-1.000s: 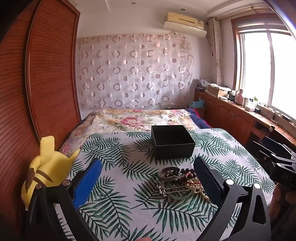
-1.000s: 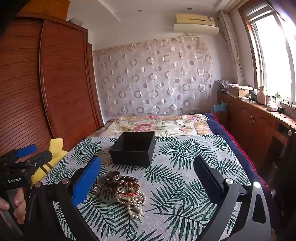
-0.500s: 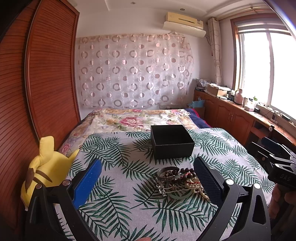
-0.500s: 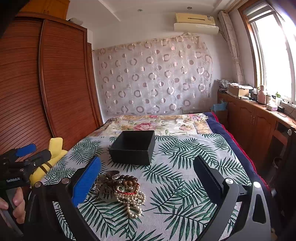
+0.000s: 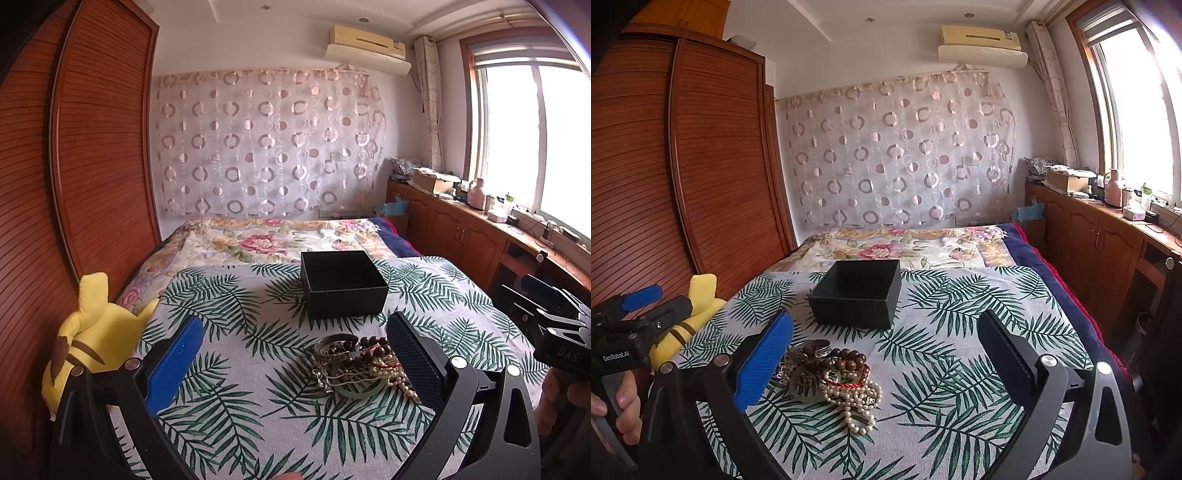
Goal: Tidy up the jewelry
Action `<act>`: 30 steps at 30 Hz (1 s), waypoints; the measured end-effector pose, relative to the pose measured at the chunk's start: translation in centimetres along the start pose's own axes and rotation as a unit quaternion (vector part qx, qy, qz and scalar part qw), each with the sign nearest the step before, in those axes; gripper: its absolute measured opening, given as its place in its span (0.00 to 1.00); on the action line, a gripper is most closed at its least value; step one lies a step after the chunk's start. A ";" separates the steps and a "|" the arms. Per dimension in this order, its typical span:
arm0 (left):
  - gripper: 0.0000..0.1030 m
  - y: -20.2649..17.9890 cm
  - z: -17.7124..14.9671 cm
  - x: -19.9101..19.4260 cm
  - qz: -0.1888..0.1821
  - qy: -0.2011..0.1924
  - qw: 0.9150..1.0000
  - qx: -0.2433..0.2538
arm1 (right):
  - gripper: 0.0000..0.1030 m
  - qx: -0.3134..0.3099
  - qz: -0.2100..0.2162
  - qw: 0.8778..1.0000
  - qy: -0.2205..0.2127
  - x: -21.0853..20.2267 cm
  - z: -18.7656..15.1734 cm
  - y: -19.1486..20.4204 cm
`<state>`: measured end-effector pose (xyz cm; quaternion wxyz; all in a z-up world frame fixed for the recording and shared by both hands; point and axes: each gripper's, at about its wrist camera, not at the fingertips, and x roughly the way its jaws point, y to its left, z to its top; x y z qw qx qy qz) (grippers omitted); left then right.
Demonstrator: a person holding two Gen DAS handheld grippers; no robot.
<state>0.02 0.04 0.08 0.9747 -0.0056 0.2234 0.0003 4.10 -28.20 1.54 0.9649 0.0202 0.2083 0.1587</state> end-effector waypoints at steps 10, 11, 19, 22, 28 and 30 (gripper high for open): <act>0.93 -0.1 0.2 -0.1 -0.001 -0.001 1.000 0.000 | 0.98 0.000 0.000 1.000 0.000 -0.1 0.1 0.1; 0.93 -0.1 0.1 -0.1 -0.001 -0.001 1.000 0.000 | 0.98 -0.001 0.000 1.000 0.000 -0.1 0.1 0.1; 0.93 -0.2 0.5 0.0 -0.001 -0.001 1.000 0.000 | 0.98 0.000 0.000 1.000 0.000 -0.1 0.1 0.1; 0.93 -0.2 0.6 0.0 -0.001 -0.002 1.000 0.000 | 0.98 0.000 0.000 1.000 0.000 -0.2 0.1 0.1; 0.93 -0.2 0.5 0.0 -0.001 -0.002 1.000 0.001 | 0.98 0.000 0.000 1.000 0.000 -0.3 0.2 0.1; 0.93 -0.4 1.2 -0.4 -0.001 -0.002 1.000 0.001 | 0.98 0.001 0.000 1.000 0.000 -0.3 0.2 0.1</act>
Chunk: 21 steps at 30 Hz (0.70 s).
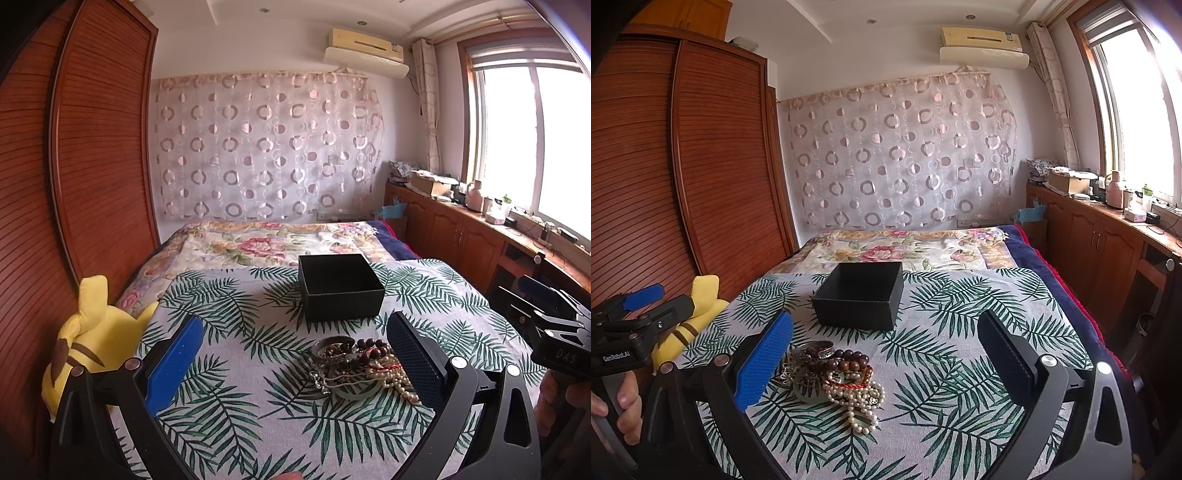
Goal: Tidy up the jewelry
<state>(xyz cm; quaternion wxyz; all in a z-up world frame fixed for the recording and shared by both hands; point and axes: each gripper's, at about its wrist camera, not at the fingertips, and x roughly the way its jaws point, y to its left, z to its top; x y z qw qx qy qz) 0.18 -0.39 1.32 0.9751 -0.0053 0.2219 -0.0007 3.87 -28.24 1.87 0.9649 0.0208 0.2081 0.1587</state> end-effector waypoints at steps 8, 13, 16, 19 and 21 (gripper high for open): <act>0.93 0.0 0.0 -0.1 0.000 0.000 1.000 0.000 | 0.98 0.000 0.000 1.000 0.000 -0.1 0.1 -0.1; 0.93 -0.8 0.2 -0.6 -0.001 0.001 1.000 0.000 | 0.98 0.000 0.001 1.000 0.004 -0.2 -0.2 0.5; 0.93 -0.9 0.0 -0.6 -0.002 0.004 1.000 -0.001 | 0.98 -0.001 0.003 1.000 0.008 0.1 -0.2 0.7; 0.93 -0.9 -0.1 -0.1 -0.004 0.011 1.000 -0.002 | 0.98 -0.002 0.007 1.000 0.014 0.5 -0.5 0.4; 0.93 -0.4 -0.8 0.6 -0.007 0.016 1.000 -0.004 | 0.98 -0.005 0.010 1.000 0.019 0.9 -0.8 0.4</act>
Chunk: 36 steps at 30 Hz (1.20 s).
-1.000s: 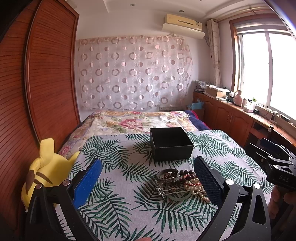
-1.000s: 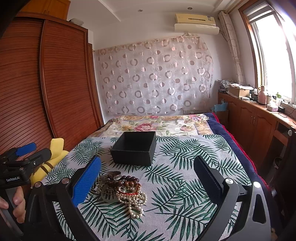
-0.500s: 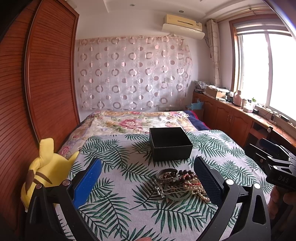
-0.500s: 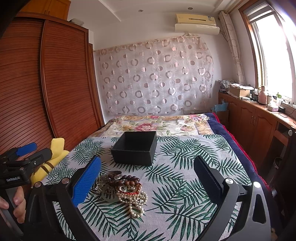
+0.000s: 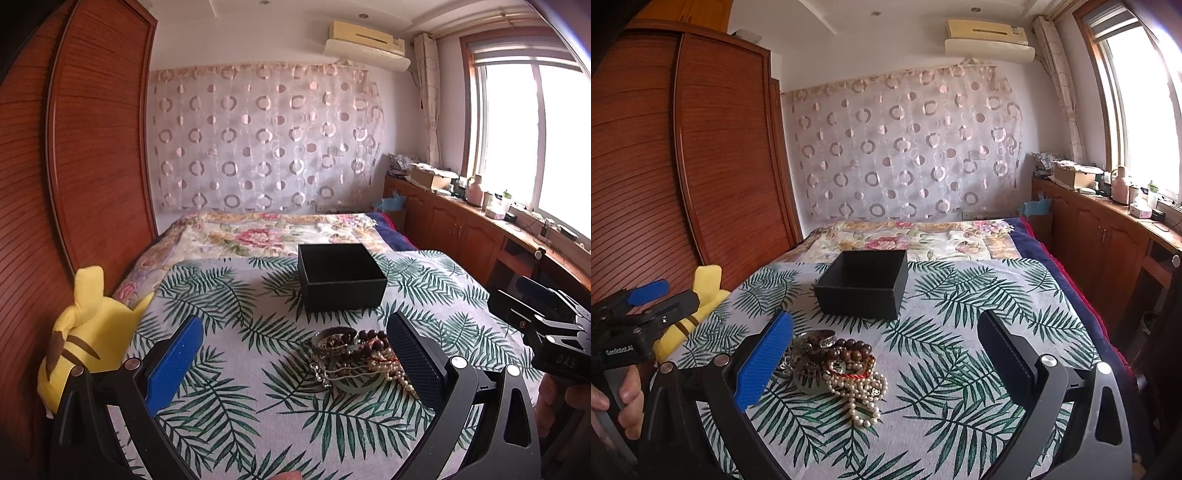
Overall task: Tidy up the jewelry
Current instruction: 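Move both tools down toward the jewelry pile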
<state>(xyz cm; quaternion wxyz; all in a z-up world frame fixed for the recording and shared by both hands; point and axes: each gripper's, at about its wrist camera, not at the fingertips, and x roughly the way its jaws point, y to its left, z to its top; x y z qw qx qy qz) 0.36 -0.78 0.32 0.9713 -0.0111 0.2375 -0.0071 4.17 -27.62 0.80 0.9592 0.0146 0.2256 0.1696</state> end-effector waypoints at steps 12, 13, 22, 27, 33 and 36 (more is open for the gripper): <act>0.93 1.6 -2.3 4.6 -0.036 0.058 0.998 -0.001 | 0.80 -0.019 0.036 0.997 0.060 3.7 -2.6 -0.4; 0.93 1.6 -2.5 5.0 -0.043 0.063 0.997 0.000 | 0.80 -0.022 0.041 0.997 0.068 4.1 -2.9 -0.4; 0.92 0.9 -2.9 9.1 -0.098 0.118 0.988 0.001 | 0.63 -0.036 0.063 0.991 0.112 6.2 -4.4 -0.4; 0.83 0.7 -2.9 11.7 -0.116 0.147 0.982 -0.006 | 0.60 -0.035 0.075 0.988 0.127 7.0 -4.6 -0.3; 0.78 0.3 -2.5 15.1 -0.149 0.184 0.971 -0.019 | 0.60 -0.029 0.079 0.988 0.127 7.0 -4.5 -0.5; 0.77 -0.3 -2.5 16.5 -0.155 0.197 0.968 -0.022 | 0.60 -0.030 0.080 0.988 0.127 7.1 -4.4 -0.4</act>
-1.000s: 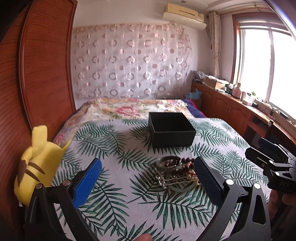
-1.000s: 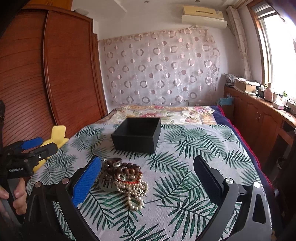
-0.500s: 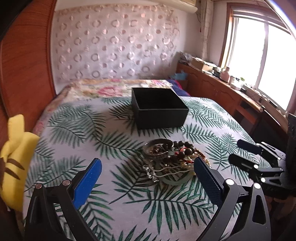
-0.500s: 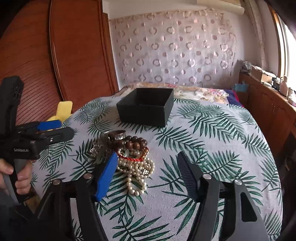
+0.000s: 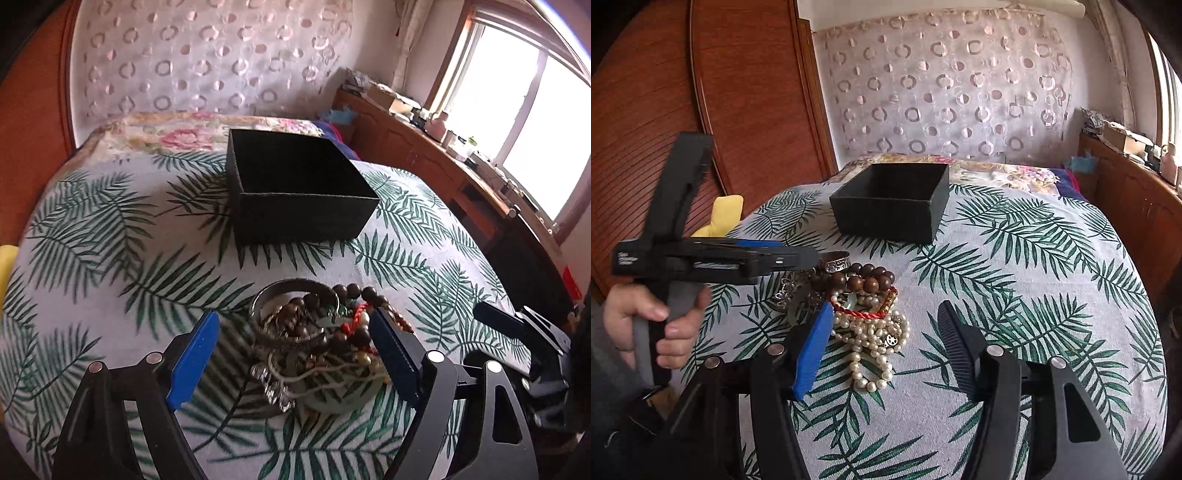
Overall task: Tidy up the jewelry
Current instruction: 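Move both tools down toward the jewelry pile, then grasp the brown bead bracelet with the right tool while the left tool grasps the silver bangle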
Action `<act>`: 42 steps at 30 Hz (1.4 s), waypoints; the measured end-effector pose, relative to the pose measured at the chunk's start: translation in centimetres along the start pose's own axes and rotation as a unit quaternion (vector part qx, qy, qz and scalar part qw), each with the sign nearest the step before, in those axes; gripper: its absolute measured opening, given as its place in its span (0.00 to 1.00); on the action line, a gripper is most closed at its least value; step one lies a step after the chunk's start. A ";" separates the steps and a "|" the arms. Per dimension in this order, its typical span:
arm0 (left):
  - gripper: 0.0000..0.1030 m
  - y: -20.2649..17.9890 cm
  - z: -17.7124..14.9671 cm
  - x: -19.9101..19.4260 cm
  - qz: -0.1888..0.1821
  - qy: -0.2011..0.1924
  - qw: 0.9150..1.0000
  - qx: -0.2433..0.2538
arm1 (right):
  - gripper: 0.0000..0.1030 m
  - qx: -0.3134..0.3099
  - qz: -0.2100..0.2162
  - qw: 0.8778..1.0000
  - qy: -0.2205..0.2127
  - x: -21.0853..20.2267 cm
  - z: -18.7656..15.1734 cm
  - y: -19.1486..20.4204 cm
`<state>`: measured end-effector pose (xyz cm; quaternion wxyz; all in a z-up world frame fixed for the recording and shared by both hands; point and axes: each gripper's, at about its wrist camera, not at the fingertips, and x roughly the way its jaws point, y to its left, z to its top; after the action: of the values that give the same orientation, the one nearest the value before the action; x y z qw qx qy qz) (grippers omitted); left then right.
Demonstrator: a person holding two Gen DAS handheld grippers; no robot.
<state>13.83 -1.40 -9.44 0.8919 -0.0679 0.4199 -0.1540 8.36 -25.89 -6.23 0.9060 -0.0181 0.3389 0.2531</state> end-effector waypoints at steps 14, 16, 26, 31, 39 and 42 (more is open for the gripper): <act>0.65 0.3 1.5 4.3 -0.007 0.050 0.999 -0.009 | 0.60 -0.009 0.005 1.000 0.001 0.2 0.1 0.8; 0.57 -0.1 1.5 4.5 0.009 0.050 0.999 0.004 | 0.60 -0.008 0.005 1.000 0.001 0.2 0.1 0.8; 0.55 0.2 1.4 3.4 0.016 0.039 0.999 0.018 | 0.60 -0.015 0.005 1.000 0.005 0.7 -0.1 0.7; 0.55 1.4 1.6 2.2 0.017 0.024 1.000 0.005 | 0.60 -0.028 0.013 0.999 0.017 1.6 0.5 0.8; 0.55 2.9 1.5 -0.3 0.033 -0.004 0.999 0.001 | 0.53 -0.071 0.046 0.995 0.060 4.5 2.1 1.8; 0.55 3.0 1.3 -0.8 0.034 -0.010 0.999 -0.001 | 0.52 -0.091 0.048 0.992 0.072 5.5 2.8 2.4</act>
<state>15.03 1.69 -8.76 0.9005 -0.0557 0.4135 -0.1229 12.48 -20.80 -7.22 0.8607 -0.1026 0.3793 0.3239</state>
